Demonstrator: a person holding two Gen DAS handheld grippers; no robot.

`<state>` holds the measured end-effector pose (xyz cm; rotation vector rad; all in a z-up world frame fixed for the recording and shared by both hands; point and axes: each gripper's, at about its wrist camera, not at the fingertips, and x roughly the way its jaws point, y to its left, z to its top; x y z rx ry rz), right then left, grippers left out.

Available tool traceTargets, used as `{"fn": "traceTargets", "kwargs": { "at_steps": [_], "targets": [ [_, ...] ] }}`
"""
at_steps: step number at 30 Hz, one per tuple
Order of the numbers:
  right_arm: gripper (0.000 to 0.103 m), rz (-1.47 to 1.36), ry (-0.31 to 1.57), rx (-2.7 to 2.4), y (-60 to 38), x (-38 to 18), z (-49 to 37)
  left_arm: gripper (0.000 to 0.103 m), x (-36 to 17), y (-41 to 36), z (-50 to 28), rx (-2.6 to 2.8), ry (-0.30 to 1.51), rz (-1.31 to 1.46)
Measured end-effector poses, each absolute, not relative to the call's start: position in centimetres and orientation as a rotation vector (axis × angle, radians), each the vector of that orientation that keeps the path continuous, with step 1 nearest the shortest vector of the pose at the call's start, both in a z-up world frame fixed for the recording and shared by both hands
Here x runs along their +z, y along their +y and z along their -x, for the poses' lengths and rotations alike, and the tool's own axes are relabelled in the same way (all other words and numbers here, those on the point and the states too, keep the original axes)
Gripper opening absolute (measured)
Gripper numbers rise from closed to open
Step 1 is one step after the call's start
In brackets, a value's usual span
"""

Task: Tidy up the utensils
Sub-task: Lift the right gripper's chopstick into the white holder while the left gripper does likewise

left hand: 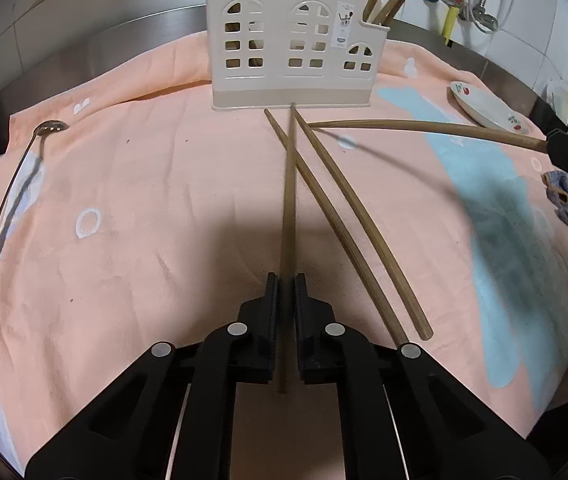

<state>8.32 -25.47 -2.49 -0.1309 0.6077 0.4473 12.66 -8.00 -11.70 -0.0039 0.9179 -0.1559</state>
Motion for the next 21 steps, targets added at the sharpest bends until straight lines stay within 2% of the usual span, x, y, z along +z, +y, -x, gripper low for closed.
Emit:
{"fn": "traceTargets", "kwargs": {
  "at_steps": [21],
  "targets": [
    [0.007,0.123,0.546,0.437,-24.9,4.2,-8.7,0.006,-2.0,-7.0,-12.5,-0.271,0.714,-0.046]
  ]
}}
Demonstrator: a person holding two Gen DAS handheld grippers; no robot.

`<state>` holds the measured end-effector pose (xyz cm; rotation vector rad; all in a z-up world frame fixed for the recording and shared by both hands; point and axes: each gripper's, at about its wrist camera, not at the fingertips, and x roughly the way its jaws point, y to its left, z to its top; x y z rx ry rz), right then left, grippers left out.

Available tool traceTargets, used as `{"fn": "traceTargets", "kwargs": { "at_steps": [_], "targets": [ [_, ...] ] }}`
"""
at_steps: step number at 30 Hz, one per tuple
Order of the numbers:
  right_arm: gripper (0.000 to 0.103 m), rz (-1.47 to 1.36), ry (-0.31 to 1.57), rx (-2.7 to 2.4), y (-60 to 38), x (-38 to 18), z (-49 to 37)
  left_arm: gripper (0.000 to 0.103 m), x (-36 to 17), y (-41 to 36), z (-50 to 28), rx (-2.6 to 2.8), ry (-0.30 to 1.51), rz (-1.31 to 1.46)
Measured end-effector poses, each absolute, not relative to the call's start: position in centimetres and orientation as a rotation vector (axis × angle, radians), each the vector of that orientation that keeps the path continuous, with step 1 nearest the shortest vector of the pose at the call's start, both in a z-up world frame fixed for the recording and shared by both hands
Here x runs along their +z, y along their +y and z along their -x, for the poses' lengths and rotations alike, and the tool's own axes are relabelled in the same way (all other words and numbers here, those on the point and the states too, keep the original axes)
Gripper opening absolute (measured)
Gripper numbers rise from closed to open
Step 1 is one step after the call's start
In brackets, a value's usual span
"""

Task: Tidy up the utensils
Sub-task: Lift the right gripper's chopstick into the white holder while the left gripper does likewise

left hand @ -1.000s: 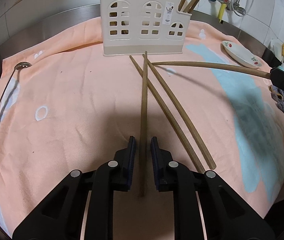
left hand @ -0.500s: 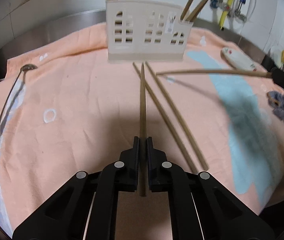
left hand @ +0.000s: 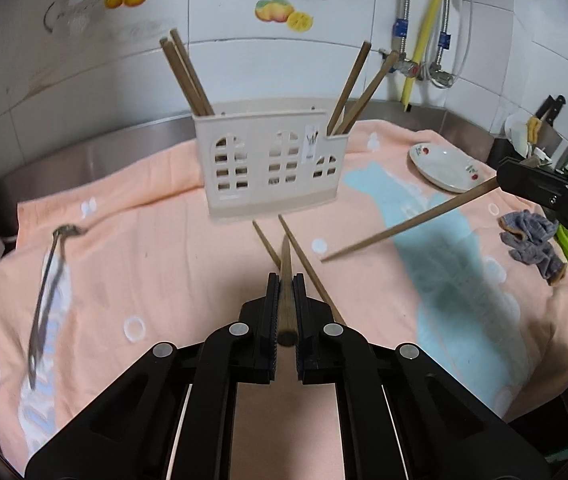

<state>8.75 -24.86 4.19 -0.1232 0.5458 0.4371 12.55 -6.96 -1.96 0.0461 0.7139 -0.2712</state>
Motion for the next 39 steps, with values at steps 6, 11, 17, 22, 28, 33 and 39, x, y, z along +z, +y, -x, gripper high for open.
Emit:
{"fn": "traceTargets", "kwargs": {
  "at_steps": [6,11,17,22,28,33,39],
  "targets": [
    [0.006,0.159,0.537,0.431,-23.9,6.2,-10.3,0.006,0.3,-6.1,-13.6,-0.302,0.683,-0.04],
    [0.007,0.198,0.486,0.436,-22.7,9.3,-11.7,0.005,3.0,-5.5,-14.7,-0.322,0.649,-0.033],
    [0.006,0.24,0.405,0.443,-21.2,13.1,-13.1,0.005,7.0,-5.5,-16.0,-0.335,0.585,-0.047],
    [0.006,0.256,0.349,0.431,-20.5,15.8,-14.4,0.005,11.5,-5.4,-16.8,-0.338,0.5,-0.055],
    [0.006,0.263,0.307,0.381,-20.3,17.4,-16.3,0.005,16.4,-5.0,-18.6,-0.312,0.387,-0.055],
    [0.006,0.275,0.318,0.341,-20.3,17.1,-18.3,0.005,17.6,-4.7,-21.1,-0.279,0.345,-0.034],
    [0.006,0.284,0.375,0.311,-20.6,15.4,-20.8,0.005,15.9,-4.6,-24.2,-0.251,0.371,-0.019]
  ]
}}
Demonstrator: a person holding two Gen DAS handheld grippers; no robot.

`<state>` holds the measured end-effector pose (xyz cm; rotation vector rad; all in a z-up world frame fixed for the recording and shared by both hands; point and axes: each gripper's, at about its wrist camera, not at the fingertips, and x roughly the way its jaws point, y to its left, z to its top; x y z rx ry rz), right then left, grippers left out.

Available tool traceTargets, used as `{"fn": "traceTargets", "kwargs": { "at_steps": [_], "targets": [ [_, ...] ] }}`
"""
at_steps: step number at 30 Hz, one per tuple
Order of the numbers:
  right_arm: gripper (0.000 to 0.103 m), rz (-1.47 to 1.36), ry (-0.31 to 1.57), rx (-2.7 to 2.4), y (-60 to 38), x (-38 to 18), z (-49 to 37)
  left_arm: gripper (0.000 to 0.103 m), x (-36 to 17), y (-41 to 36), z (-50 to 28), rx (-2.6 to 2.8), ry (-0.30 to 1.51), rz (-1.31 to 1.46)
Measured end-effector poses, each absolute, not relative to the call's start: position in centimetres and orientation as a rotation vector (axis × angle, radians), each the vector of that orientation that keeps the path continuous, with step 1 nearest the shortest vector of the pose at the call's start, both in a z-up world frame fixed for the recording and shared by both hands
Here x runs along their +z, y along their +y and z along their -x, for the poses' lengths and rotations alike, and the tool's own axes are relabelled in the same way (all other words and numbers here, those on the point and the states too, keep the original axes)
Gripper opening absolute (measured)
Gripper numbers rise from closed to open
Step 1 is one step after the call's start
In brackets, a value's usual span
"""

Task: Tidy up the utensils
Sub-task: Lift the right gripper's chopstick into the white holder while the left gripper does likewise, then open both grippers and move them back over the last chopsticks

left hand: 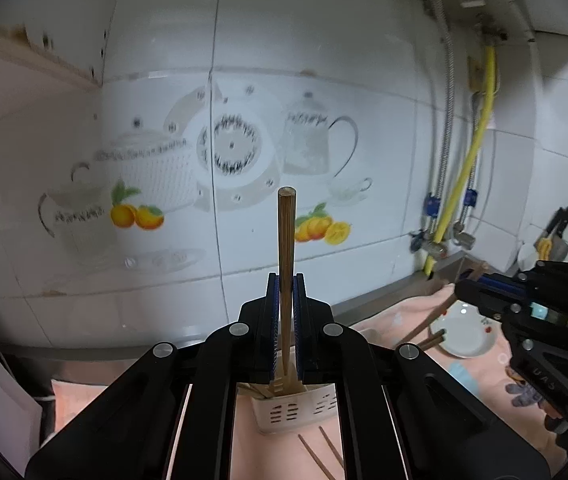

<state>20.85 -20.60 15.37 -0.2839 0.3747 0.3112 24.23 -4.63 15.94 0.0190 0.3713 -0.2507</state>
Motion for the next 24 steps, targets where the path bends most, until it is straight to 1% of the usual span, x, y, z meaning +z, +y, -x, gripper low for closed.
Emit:
{"fn": "traceTargets", "kwargs": {
  "at_steps": [8,16,18,19,21,23,24],
  "targets": [
    [0.007,0.268,0.44,0.307,-21.3,13.1,-23.0,0.006,12.2,-3.8,-27.1,-0.227,0.474,0.01],
    [0.007,0.263,0.472,0.295,-21.7,12.1,-24.0,0.007,10.6,-3.7,-27.1,-0.226,0.501,0.015],
    [0.01,0.264,0.469,0.292,-21.8,12.1,-23.9,0.007,10.6,-3.7,-26.9,-0.228,0.502,0.017],
    [0.013,0.264,0.466,0.29,-21.8,12.2,-23.8,0.007,10.6,-3.6,-26.8,-0.228,0.5,0.017],
    [0.017,0.263,0.455,0.289,-21.9,12.5,-23.3,0.01,10.8,-3.5,-26.3,-0.228,0.496,0.017],
    [0.022,0.262,0.441,0.289,-22.0,12.9,-22.5,0.023,11.0,-3.4,-25.5,-0.225,0.486,0.02],
    [0.024,0.261,0.434,0.29,-22.1,13.1,-22.1,0.027,11.1,-3.3,-25.1,-0.223,0.481,0.022]
  ]
}}
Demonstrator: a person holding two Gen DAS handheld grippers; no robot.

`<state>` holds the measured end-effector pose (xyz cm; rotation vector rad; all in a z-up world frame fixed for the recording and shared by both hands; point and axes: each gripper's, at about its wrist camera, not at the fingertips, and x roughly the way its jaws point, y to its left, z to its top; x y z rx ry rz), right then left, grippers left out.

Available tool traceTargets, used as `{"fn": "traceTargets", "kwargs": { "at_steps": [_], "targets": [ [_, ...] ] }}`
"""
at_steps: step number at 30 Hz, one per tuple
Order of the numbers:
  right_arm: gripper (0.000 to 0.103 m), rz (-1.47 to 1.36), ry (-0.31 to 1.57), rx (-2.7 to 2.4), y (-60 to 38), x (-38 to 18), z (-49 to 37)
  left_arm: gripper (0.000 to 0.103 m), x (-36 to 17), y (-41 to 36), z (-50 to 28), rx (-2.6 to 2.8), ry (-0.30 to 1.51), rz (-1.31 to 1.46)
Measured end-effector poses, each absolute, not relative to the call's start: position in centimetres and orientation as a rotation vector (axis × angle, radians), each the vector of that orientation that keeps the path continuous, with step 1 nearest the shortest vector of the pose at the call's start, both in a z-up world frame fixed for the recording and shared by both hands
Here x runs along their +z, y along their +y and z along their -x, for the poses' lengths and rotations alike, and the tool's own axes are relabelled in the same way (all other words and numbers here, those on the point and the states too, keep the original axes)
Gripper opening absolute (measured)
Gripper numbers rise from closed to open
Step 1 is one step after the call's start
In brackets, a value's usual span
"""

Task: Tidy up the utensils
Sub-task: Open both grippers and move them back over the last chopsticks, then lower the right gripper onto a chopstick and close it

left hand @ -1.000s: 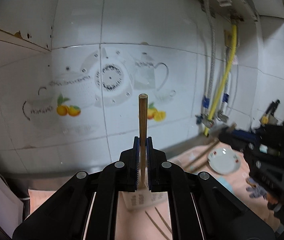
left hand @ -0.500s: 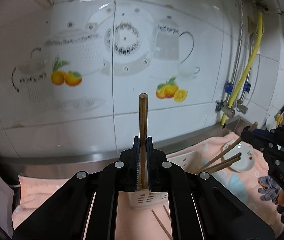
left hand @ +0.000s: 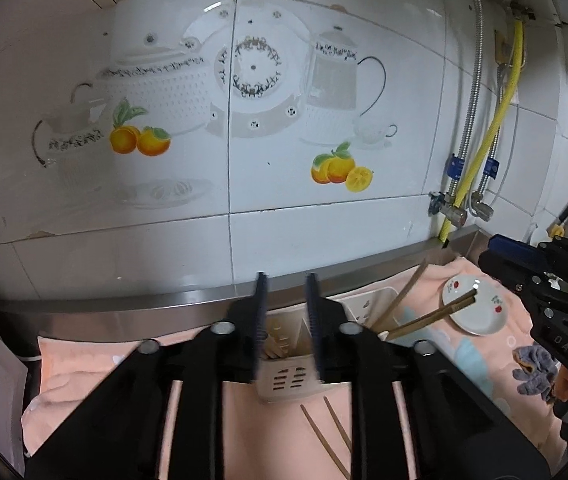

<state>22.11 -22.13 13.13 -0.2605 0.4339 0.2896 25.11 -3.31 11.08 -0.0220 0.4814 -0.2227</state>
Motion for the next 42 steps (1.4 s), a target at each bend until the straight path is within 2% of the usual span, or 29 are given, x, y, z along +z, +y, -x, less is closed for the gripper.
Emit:
{"fn": "traceTargets", "kwargs": {
  "at_steps": [1,4,5,9,11,21,26,30,42],
  "targets": [
    [0.027,0.258,0.428,0.292,-22.2,13.3,-21.6,0.034,11.2,-3.2,-24.6,-0.219,0.475,0.025],
    [0.031,0.249,0.405,0.302,-22.5,13.4,-19.4,0.042,11.3,-3.0,-23.0,-0.222,0.459,0.032],
    [0.033,0.241,0.403,0.31,-22.7,13.3,-18.5,0.048,11.3,-2.9,-22.4,-0.22,0.457,0.035],
    [0.036,0.216,0.415,0.335,-23.1,12.1,-15.4,0.055,10.4,-2.6,-19.6,-0.224,0.458,0.057],
    [0.036,0.198,0.439,0.349,-23.2,10.8,-14.0,0.069,9.6,-2.5,-18.3,-0.215,0.464,0.066],
    [0.036,0.152,0.57,0.361,-22.5,2.8,-8.8,0.077,4.9,-1.5,-12.9,-0.161,0.508,0.079],
    [0.036,0.103,0.649,0.352,-22.2,-1.3,-7.6,0.09,3.2,-0.7,-11.1,-0.121,0.515,0.087],
    [0.035,0.047,0.718,0.357,-22.0,-4.1,-7.3,0.095,2.1,-0.2,-10.3,-0.1,0.53,0.1],
    [0.021,0.01,0.835,0.397,-19.5,-8.7,-7.6,0.098,-1.4,0.6,-9.3,-0.04,0.6,0.09]
  ]
}}
